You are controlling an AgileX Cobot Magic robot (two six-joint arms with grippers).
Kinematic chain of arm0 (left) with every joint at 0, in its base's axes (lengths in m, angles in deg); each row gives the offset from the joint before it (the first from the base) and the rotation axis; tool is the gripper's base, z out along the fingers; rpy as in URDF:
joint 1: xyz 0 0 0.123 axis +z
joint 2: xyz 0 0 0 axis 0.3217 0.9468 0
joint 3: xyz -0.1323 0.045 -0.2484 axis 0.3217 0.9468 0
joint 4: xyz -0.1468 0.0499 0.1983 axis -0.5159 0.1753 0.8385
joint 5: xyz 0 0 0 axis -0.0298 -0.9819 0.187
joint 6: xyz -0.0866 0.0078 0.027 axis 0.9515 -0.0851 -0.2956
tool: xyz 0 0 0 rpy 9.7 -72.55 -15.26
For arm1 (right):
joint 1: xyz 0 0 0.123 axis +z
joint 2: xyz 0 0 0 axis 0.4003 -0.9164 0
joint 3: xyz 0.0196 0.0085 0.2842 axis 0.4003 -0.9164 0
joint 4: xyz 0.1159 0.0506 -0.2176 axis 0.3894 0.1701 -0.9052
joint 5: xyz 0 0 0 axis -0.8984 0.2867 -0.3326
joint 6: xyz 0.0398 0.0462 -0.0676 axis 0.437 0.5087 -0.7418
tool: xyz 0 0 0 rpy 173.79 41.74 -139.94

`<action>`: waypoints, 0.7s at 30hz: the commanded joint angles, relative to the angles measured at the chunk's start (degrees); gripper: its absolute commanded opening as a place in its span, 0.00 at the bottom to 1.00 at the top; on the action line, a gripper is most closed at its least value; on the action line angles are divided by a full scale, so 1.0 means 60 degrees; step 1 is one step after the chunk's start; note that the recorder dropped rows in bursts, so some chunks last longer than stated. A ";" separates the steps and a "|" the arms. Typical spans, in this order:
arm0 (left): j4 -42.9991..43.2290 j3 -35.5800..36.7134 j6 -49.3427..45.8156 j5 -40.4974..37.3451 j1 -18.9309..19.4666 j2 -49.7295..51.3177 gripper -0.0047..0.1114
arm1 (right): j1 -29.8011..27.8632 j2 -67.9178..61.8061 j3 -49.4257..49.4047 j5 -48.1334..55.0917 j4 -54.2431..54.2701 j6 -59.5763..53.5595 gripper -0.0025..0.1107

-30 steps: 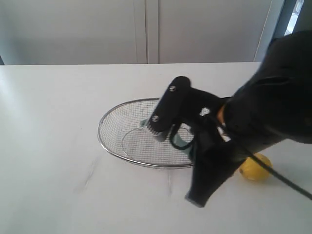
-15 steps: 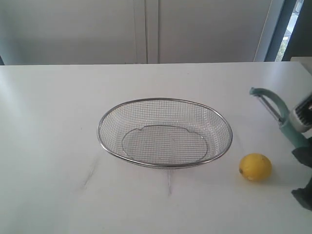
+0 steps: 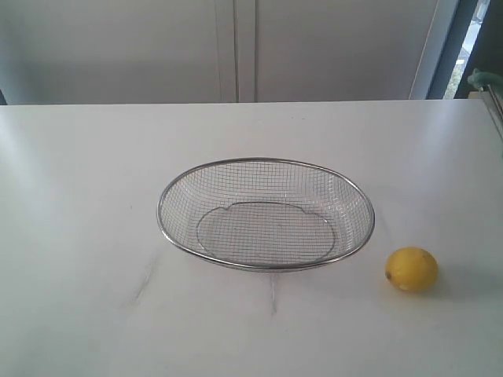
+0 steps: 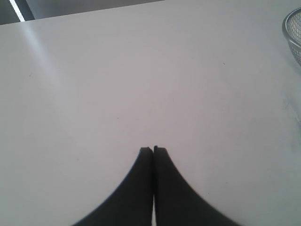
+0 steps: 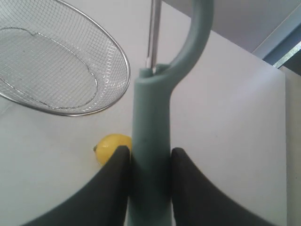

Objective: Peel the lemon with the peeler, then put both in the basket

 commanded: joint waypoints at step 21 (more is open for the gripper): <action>-0.0180 0.0036 0.0246 0.4946 -0.0043 -0.0050 0.04 | -0.0047 0.0213 -0.0246 -0.0728 0.0047 0.0072 0.02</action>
